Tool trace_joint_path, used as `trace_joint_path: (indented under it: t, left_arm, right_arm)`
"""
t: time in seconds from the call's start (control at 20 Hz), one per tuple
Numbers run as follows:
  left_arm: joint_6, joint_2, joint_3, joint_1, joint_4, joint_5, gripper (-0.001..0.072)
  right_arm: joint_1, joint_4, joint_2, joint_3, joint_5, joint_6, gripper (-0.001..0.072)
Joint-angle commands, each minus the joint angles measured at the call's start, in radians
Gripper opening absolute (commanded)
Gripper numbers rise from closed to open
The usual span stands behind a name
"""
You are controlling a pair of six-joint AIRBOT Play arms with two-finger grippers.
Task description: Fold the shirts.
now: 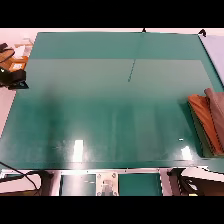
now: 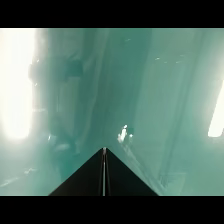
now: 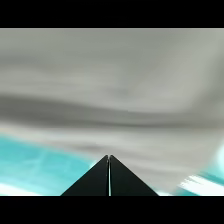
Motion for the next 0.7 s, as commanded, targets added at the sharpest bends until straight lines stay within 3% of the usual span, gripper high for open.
trace_joint_path:
  t: [0.0, 0.15, 0.4, 0.65]
  left_arm:
    - [0.027, 0.071, -0.016, 0.001, -0.081, 0.021, 0.0027]
    - [0.027, 0.238, -0.195, 0.001, -0.136, 0.057, 0.0027]
    - [0.064, 0.513, -0.611, 0.000, -0.234, 0.103, 0.0027]
    - [0.081, 0.571, -0.713, 0.001, -0.234, 0.101, 0.0028]
  right_arm:
    - [0.175, 0.246, 0.017, 0.095, -0.069, -0.061, 0.0013]
    - [0.407, 0.253, 0.110, 0.015, -0.167, -0.111, 0.0010]
    - [0.725, 0.258, 0.414, -0.466, -0.364, -0.131, 0.0011]
    - [0.909, 0.324, 0.593, -0.690, -0.498, -0.131, 0.0012]
